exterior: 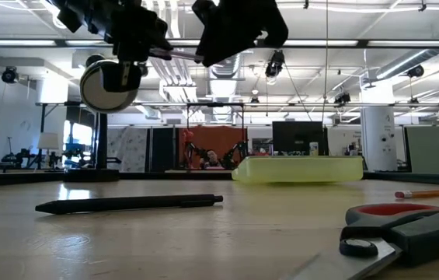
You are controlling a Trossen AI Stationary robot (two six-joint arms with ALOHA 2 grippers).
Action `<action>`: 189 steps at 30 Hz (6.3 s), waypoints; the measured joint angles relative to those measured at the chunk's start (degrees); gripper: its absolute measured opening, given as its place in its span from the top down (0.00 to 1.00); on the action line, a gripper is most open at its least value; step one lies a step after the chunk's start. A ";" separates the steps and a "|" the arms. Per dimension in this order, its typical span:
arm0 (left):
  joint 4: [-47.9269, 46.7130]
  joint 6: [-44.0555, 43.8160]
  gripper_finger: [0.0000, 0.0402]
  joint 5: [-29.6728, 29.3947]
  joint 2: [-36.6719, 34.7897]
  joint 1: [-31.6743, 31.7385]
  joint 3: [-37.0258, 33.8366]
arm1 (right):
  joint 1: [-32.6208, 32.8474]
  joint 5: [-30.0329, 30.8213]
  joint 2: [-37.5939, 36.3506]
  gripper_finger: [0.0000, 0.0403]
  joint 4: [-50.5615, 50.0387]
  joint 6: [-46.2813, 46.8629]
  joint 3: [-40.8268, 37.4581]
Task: Pick & place school supplies into a supply box
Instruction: Put the purple pen into the supply box, then put the black pen into the supply box
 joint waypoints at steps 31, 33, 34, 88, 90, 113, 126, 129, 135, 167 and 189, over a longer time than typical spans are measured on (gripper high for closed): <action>1.44 9.44 0.75 -6.27 -0.13 0.90 -0.02 | -3.60 -5.07 -0.65 0.94 -12.48 15.41 -0.30; 1.42 10.43 0.71 -6.29 -0.13 0.90 -0.02 | -5.19 -7.76 -0.72 0.94 -14.29 17.65 -0.88; 1.40 11.26 0.70 -6.63 -0.13 0.90 -0.02 | -6.14 -8.93 -0.78 0.94 -14.91 18.55 -1.43; 1.79 13.08 0.68 -10.49 -0.20 1.16 0.00 | -35.58 -21.00 -12.58 0.93 15.24 25.39 -50.05; 1.81 13.08 0.68 -10.49 -0.20 1.16 0.00 | -35.58 -19.21 -12.59 0.91 15.32 24.98 -50.02; 2.60 13.08 0.68 -10.45 -0.20 1.16 0.00 | -35.36 -17.12 -18.67 0.69 9.32 23.99 -44.21; 0.35 19.12 0.69 -11.08 -0.20 -1.40 0.02 | -33.10 -21.51 -36.73 0.73 8.76 40.27 -42.14; -3.31 20.74 0.69 -14.18 -0.26 -4.81 0.02 | -31.23 -21.41 -41.47 0.73 8.75 43.28 -43.32; -13.00 17.59 0.69 -23.65 -0.28 -14.01 0.02 | -27.67 -21.20 -49.71 0.73 8.79 49.25 -46.95; -62.83 -0.49 0.73 -12.92 1.18 -35.43 -0.13 | -21.77 -21.22 -58.51 0.79 9.25 55.32 -51.84; -50.12 8.23 1.00 -8.45 2.89 -35.43 -15.38 | -21.51 -21.68 -58.98 0.80 9.22 55.41 -51.84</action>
